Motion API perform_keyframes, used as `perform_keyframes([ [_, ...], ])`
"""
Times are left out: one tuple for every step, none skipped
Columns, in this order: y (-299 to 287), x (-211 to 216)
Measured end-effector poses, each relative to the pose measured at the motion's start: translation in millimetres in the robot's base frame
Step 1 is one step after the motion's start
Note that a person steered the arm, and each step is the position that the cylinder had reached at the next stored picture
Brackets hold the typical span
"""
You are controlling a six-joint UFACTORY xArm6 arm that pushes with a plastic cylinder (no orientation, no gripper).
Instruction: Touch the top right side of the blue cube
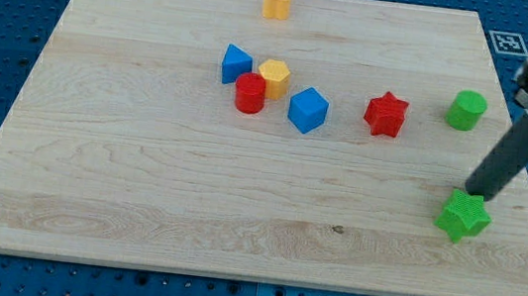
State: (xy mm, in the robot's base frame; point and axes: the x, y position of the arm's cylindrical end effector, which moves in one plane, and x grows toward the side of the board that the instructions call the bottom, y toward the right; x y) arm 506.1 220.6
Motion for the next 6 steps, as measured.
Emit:
perform_keyframes([
  [-43.1, -8.5],
  [-87.7, -31.0],
  [-131.2, -57.5],
  [-149.5, -85.2],
  [-147.2, -117.4],
  [-142.6, -125.9],
])
